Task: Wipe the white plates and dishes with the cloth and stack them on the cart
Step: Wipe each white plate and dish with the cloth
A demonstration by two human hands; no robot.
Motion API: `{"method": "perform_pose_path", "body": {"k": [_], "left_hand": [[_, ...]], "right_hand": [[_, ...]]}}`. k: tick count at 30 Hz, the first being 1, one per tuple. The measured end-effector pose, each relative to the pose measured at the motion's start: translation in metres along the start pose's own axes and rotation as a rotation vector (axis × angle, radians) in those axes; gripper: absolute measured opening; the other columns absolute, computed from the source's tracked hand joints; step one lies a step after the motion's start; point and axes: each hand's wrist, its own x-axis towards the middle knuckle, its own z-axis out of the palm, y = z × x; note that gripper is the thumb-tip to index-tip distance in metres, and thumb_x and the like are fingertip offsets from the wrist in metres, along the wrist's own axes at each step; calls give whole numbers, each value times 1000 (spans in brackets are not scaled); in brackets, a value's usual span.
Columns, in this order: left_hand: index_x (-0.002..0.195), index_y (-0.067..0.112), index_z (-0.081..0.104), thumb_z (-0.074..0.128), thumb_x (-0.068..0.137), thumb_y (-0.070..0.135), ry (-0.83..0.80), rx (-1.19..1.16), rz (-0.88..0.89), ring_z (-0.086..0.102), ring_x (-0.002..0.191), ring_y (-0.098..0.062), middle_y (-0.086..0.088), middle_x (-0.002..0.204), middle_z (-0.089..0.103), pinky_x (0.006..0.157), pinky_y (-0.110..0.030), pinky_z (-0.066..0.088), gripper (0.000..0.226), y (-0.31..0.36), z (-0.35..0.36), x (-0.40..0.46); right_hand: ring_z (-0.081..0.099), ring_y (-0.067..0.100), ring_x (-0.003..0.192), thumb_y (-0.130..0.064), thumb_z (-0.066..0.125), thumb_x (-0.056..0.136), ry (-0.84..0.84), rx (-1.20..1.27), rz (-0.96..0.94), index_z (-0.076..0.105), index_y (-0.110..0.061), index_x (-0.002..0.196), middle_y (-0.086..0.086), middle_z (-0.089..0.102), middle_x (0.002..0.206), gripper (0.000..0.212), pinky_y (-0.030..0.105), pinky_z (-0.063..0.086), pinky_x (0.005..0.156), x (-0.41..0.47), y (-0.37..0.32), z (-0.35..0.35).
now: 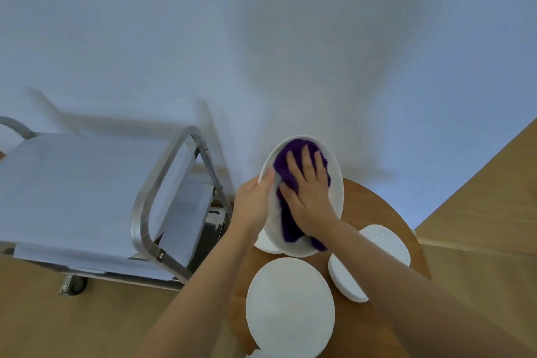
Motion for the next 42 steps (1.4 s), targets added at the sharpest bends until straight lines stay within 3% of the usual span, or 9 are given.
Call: {"method": "perform_pose_path", "body": {"k": [6,9,12,16,20,25,33,38,42], "left_hand": [[99,17,69,50,94,50,82,-218,-166,68,97,-25,-7,97,74,93,-45,52,39,0,-11,7],[96,15,67,55,88,56,72,-260,-239,72,84,-26,-8,87,76,81,-42,56,43,8,-23,14],[91,22,60,57,89,52,14,-231,-261,71,71,-22,-3,79,75,57,-31,55,30,16,-28,22],[89,21,58,65,82,55,6,-27,-295,68,81,-25,-5,86,71,68,-36,56,35,25,-26,24],[124,29,49,65,51,81,-190,-93,-258,67,97,-20,1,106,72,101,-54,40,92,20,-32,24],[151,25,22,58,67,79,48,-104,-389,42,132,-29,-5,151,37,104,-55,34,107,-13,-33,25],[117,25,68,44,77,79,14,-659,-456,61,112,-35,-10,116,70,101,-53,46,72,-19,-33,30],[100,22,69,52,87,65,259,-564,-358,72,76,-22,-1,84,76,56,-33,57,48,-5,-38,28],[73,14,56,42,92,61,370,-75,-64,54,61,-12,3,67,57,53,-25,44,53,0,-42,30]], "right_hand": [[-13,6,142,-48,20,88,-231,273,-184,12,-31,148,-17,3,155,63,36,-6,117,-26,-35,9],[-4,9,144,-53,47,85,-296,167,-317,16,-34,149,-17,8,156,73,33,3,116,-44,-19,5],[35,26,136,-33,79,71,-213,-24,-416,42,-19,140,1,42,145,79,38,40,104,-57,-1,0],[66,26,95,-15,88,58,-12,78,-380,67,-8,108,6,70,104,54,27,57,70,-59,6,-7],[65,9,65,-16,68,80,-6,573,132,58,-27,83,-9,67,71,15,16,51,58,-41,-8,-27],[67,14,60,-10,74,71,7,1370,569,70,-20,78,2,68,68,12,24,53,53,-20,2,-65],[70,22,62,-22,70,69,-130,1624,674,66,-13,93,8,72,77,26,28,54,48,-34,9,-83],[69,28,78,-35,68,79,-158,1244,787,62,-12,106,12,71,87,36,37,57,64,-28,21,-78],[66,20,69,-41,59,89,156,1002,792,57,-21,92,6,67,78,20,37,55,69,-13,23,-73]]}}
